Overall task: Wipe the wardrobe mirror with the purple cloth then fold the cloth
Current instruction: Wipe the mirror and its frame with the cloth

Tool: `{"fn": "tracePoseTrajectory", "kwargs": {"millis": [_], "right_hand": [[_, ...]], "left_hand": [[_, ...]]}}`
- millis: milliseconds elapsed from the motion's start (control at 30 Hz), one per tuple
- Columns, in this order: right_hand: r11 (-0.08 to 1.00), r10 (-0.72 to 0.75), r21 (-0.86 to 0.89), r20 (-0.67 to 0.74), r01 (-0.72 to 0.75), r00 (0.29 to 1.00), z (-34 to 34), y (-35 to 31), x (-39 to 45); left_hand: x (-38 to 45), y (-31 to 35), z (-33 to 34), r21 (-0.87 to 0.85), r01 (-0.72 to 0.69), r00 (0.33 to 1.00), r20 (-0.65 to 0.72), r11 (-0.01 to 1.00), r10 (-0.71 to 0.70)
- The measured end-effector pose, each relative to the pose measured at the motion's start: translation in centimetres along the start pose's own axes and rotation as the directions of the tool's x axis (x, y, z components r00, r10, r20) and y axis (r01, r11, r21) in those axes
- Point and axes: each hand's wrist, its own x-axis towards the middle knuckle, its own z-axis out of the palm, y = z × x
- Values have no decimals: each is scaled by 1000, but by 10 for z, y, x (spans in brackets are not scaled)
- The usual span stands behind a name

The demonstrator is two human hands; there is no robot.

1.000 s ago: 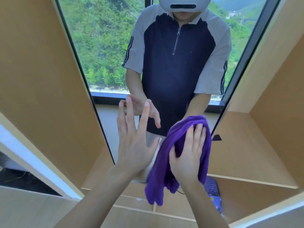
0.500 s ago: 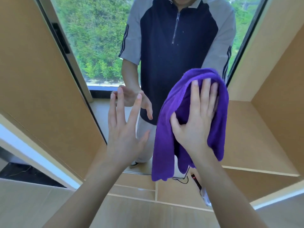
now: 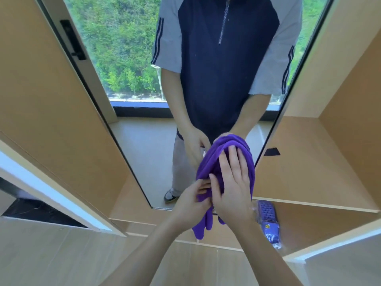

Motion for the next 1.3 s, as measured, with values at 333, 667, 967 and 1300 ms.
{"fn": "tracePoseTrajectory", "kwargs": {"millis": [333,667,967,1300], "right_hand": [[978,98,181,15,-99,995,-10,21,-23],[913,260,339,-60,-225,964,27,-12,-24],[963,264,121,-252,-241,931,61,-4,-12],[871,373,465,-415,-159,830,8,-45,56]], "left_hand": [[-9,29,-19,288,-246,909,-264,926,324],[-6,77,-21,335,-378,840,-268,863,472],[-5,88,-17,179,-364,924,-59,914,379],[-5,51,-74,298,-311,947,10,903,322]]}}
